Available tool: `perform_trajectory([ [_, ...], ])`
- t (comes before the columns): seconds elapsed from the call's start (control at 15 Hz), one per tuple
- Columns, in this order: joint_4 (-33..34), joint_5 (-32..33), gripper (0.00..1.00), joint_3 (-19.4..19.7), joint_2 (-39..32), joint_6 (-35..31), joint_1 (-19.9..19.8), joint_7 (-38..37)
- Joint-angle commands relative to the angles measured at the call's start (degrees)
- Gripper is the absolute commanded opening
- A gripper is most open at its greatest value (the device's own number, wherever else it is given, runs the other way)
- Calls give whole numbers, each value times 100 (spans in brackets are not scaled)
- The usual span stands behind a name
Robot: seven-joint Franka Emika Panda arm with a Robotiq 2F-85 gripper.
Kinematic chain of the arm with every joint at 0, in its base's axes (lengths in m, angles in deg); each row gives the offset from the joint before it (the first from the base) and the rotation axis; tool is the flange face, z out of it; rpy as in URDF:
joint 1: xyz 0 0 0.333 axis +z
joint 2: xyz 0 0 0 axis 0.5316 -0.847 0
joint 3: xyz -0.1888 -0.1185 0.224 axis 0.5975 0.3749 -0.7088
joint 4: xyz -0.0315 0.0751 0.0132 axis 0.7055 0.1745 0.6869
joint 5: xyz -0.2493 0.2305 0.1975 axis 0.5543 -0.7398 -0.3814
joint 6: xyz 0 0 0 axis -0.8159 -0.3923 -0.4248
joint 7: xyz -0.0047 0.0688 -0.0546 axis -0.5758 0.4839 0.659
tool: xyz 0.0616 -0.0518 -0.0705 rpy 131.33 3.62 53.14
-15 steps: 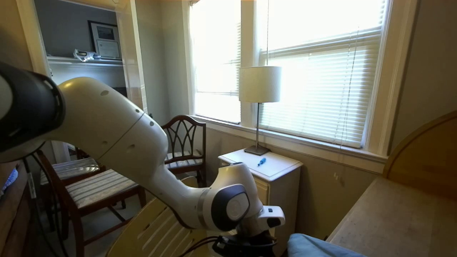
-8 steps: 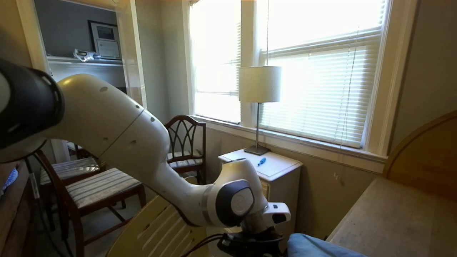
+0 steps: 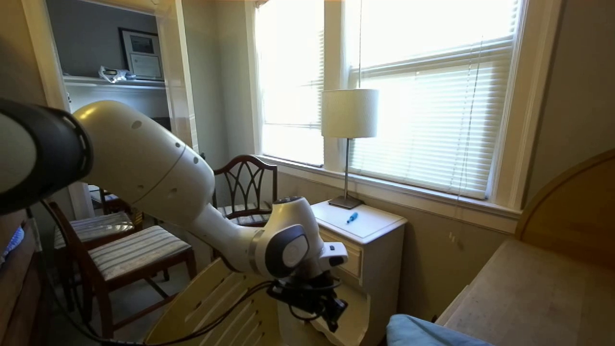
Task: Open the central topmost drawer.
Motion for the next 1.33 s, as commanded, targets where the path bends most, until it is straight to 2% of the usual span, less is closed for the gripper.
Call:
perform_trajectory([
  [0.0, 349, -124, 0, -747, -145, -139, 16, 610],
  [0.07, 418, -102, 26, -844, -175, -97, 23, 640],
  [0.13, 480, -65, 28, -881, -197, -72, 38, 624],
  [0.27, 487, -24, 39, -878, -162, -7, 21, 606],
  [0.8, 185, 23, 96, 17, 66, 161, -7, 70],
  [0.93, 76, -15, 100, 172, 120, 285, -36, -119],
  [1.27, -118, -3, 100, 650, 156, 514, -42, -752],
])
